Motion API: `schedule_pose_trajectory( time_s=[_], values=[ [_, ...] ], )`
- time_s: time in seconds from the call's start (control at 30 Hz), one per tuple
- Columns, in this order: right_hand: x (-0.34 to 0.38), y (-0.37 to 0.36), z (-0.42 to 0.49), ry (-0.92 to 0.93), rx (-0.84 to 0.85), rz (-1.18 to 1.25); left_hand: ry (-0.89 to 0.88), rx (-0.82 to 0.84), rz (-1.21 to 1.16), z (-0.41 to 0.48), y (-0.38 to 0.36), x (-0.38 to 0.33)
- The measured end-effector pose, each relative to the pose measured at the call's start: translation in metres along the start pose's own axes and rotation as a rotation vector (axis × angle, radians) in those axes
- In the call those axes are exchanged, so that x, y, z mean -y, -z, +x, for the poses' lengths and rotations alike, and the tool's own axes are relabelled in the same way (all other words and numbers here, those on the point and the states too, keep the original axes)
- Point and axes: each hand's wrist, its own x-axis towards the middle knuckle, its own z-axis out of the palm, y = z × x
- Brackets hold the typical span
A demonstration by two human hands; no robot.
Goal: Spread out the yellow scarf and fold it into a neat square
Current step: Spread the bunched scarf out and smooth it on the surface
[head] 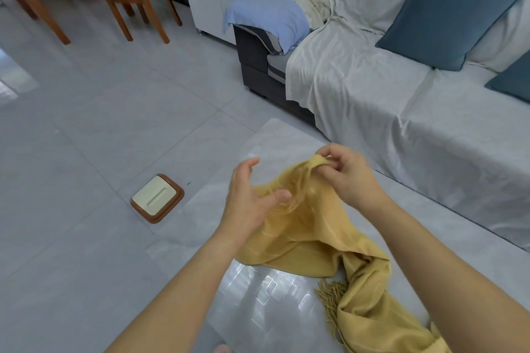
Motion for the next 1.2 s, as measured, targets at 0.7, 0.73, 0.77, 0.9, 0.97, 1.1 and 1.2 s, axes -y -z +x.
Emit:
schedule_pose_trajectory(
  time_s=[0.7,0.73,0.77,0.9,0.97,1.1,1.2],
  values=[
    [0.02,0.097,0.05,-0.018,-0.265,0.163,-0.127,0.102,-0.136,0.02,-0.031,0.008],
    [0.02,0.098,0.051,-0.028,-0.274,0.177,-0.123,0.131,-0.105,0.019,-0.031,0.012],
    [0.021,0.099,0.053,-0.033,-0.282,0.192,-0.111,0.162,-0.076,0.019,-0.031,0.017],
    [0.025,0.106,0.062,-0.043,-0.306,0.208,0.007,0.301,0.024,0.014,-0.038,0.043],
    [0.023,0.108,0.065,-0.041,-0.3,0.191,0.068,0.328,0.069,0.012,-0.042,0.055],
    [0.018,0.114,0.073,-0.066,-0.36,0.132,0.126,0.298,0.201,0.011,-0.033,0.076],
    [0.013,0.122,0.082,-0.11,-0.419,0.153,0.124,0.179,0.182,0.004,-0.014,0.092]
  ],
)
